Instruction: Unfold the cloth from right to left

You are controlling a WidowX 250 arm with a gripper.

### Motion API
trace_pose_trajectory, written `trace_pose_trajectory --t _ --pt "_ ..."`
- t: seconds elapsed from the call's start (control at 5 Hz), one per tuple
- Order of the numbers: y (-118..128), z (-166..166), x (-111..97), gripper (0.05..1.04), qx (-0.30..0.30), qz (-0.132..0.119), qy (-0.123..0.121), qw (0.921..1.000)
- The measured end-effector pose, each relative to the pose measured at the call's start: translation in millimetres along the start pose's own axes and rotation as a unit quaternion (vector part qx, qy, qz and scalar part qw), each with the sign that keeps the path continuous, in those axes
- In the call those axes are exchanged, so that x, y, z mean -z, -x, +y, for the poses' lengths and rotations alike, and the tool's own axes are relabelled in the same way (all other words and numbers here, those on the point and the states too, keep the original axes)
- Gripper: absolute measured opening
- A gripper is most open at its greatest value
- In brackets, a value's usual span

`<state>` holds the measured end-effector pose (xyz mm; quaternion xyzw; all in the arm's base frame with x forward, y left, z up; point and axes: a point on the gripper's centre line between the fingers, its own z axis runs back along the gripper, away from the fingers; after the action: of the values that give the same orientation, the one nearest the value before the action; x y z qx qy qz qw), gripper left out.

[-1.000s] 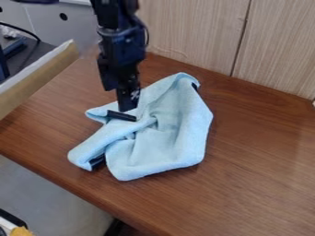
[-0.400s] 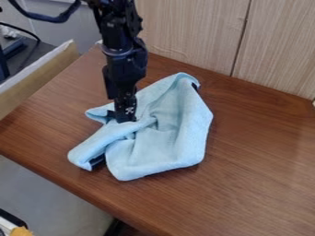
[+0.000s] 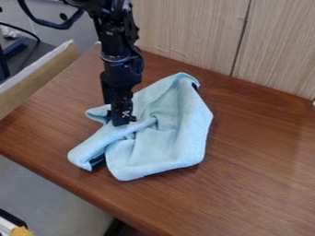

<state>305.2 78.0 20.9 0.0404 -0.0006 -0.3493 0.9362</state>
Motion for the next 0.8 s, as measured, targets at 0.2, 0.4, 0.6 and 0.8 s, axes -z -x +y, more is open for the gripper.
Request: trace_pose_trajectory --t 0.2,0.4,0.6,0.8 --pt "-3 4 2 1.001 -0.002 0.000 -0.001 1.0000" --pt "-3 6 7 0.965 -0.004 0.007 0.000 1.0000" --pt "-1 8 14 0.696 -0.008 0.020 0.002 0.9998" --pt "-3 9 18 0.395 -0.005 0.027 -0.001 0.9996"
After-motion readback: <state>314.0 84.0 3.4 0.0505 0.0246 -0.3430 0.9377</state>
